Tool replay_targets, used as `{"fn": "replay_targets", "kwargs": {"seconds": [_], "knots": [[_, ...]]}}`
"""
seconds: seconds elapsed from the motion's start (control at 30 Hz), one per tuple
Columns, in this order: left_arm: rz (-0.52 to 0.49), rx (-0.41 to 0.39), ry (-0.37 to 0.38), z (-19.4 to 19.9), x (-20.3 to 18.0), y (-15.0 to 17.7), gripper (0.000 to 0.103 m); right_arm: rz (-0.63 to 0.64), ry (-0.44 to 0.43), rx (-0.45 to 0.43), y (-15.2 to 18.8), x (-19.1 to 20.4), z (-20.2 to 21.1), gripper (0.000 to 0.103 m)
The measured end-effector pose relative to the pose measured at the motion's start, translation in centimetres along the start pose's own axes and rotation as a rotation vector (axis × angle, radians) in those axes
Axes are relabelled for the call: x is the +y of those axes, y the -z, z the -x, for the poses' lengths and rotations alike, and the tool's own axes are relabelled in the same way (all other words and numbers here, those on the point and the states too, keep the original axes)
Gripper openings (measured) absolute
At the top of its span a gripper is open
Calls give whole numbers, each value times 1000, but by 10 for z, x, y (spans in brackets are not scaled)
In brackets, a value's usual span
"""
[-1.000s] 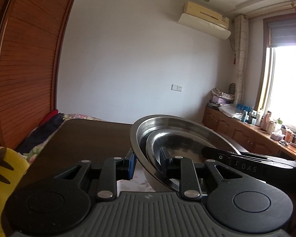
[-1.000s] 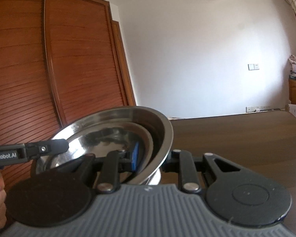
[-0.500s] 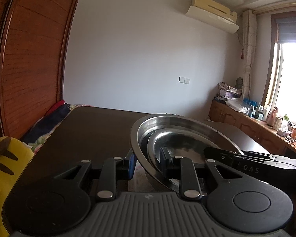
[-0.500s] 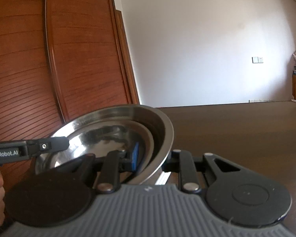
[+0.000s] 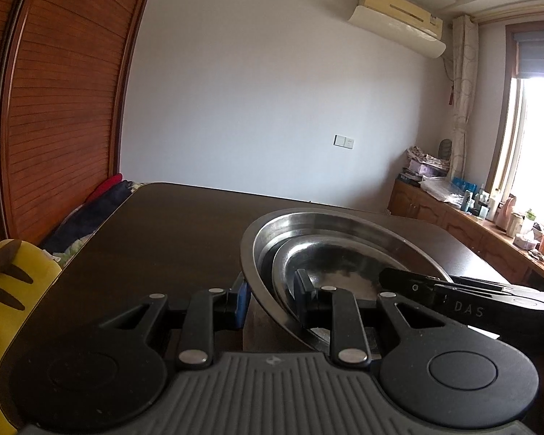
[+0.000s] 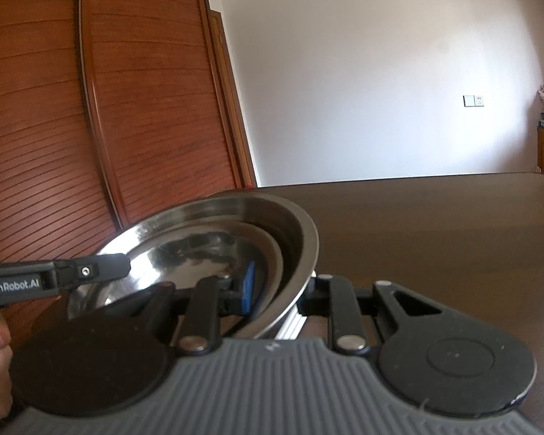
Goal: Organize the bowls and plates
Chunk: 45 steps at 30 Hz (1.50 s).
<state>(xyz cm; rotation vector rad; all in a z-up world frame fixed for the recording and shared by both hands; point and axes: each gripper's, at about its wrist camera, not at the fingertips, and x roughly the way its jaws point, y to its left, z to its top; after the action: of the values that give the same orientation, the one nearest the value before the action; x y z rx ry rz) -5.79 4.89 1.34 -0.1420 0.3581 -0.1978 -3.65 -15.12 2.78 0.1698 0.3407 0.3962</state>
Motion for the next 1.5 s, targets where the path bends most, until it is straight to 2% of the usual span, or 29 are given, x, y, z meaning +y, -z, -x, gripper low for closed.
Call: {"fn": "replay_targets", "kwargs": {"seconds": [0.47, 0.5, 0.6, 0.63, 0.8, 1.0, 1.1, 1.2, 1.3, 1.43, 1.5], "knots": [[-9, -10, -13, -1, -1, 2, 52, 11, -3, -7, 1, 3, -2, 32], [-10, -16, -18, -1, -1, 1, 53, 11, -1, -9, 1, 4, -2, 37], [-3, -34, -21, 1, 1, -2, 55, 60, 40, -50, 1, 10, 4, 64], [-5, -38, -21, 3, 1, -2, 56, 78, 49, -62, -1, 12, 6, 65], [-44, -101, -40, 15, -7, -10, 81, 108, 43, -104, -9, 16, 18, 67], [-84, -156, -16, 34, -27, -21, 93, 138, 63, -156, -14, 18, 48, 75], [-118, -178, -16, 43, -41, -26, 96, 150, 91, -184, -16, 15, 67, 77], [-138, -201, 4, 52, -54, -31, 102, 142, 113, -209, -20, 10, 87, 84], [-156, -223, -1, 58, -65, -33, 103, 136, 141, -230, -22, 4, 103, 86], [-170, -226, -5, 63, -75, -34, 103, 133, 169, -262, -25, -2, 117, 103], [-175, -238, -14, 66, -79, -32, 103, 127, 177, -274, -27, -3, 119, 103]]}}
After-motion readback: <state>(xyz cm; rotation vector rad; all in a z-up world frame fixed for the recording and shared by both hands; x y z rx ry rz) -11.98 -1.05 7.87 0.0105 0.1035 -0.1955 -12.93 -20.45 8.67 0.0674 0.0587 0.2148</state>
